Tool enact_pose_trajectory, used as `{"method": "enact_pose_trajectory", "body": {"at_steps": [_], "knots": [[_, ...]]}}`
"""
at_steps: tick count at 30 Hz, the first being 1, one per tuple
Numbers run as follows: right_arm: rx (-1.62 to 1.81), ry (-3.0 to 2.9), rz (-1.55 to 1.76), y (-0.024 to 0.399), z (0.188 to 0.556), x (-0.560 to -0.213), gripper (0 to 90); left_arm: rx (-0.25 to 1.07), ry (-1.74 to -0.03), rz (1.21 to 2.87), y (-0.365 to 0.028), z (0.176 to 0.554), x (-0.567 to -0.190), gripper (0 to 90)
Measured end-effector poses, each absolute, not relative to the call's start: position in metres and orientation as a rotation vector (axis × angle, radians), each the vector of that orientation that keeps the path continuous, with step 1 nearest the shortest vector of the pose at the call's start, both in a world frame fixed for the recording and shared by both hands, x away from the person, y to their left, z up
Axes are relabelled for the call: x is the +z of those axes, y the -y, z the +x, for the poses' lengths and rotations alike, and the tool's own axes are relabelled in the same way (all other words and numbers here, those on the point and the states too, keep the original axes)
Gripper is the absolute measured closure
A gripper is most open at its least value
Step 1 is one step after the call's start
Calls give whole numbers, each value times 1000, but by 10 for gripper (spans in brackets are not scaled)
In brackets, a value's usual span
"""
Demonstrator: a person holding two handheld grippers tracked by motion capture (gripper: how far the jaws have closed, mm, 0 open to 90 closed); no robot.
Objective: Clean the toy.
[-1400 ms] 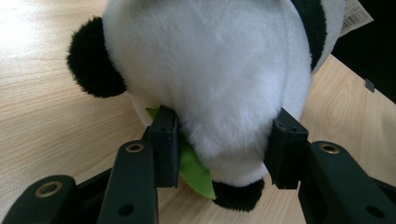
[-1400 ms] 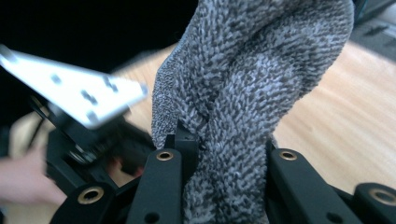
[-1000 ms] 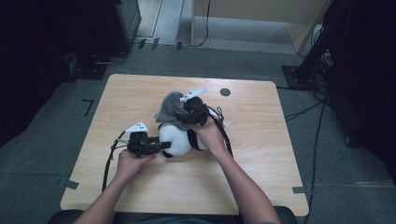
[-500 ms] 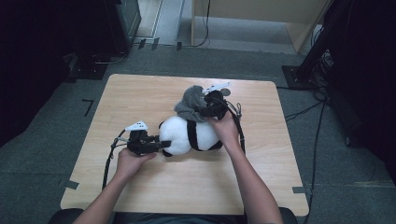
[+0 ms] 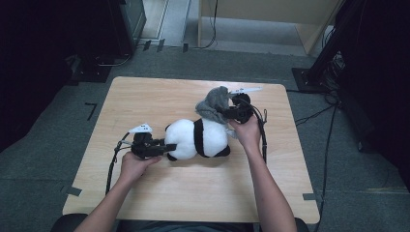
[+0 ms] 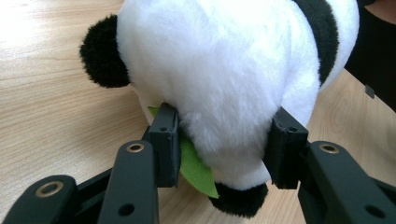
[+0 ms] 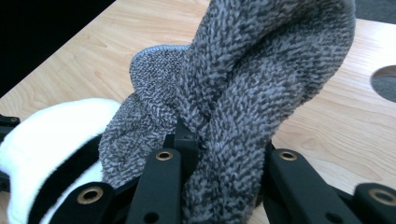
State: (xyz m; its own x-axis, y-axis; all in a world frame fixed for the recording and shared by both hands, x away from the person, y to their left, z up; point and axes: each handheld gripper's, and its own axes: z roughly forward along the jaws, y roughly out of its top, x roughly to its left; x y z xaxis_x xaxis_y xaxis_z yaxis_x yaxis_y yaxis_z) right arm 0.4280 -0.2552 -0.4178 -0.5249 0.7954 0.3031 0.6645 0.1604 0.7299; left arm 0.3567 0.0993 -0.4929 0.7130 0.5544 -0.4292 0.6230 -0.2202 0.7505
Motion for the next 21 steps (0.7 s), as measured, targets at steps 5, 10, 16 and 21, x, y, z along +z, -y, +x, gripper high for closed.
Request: {"method": "enact_pose_trajectory", "body": {"at_steps": [5,10,16,21], "knots": [[1364,-2254,1508,270,428,-426,747,-87,-917,1889,-100,358,-493,544],[1322,-2248,1555,281,429,-434,751,-94,-925,1889,-101,359,-494,544],[1279,-2277,1638,295,428,-458,756,-98,-927,1880,-101,360,-494,543],[1220,-2293,1642,298,427,-462,756,-99,-923,1880,-102,360,-494,540]]}}
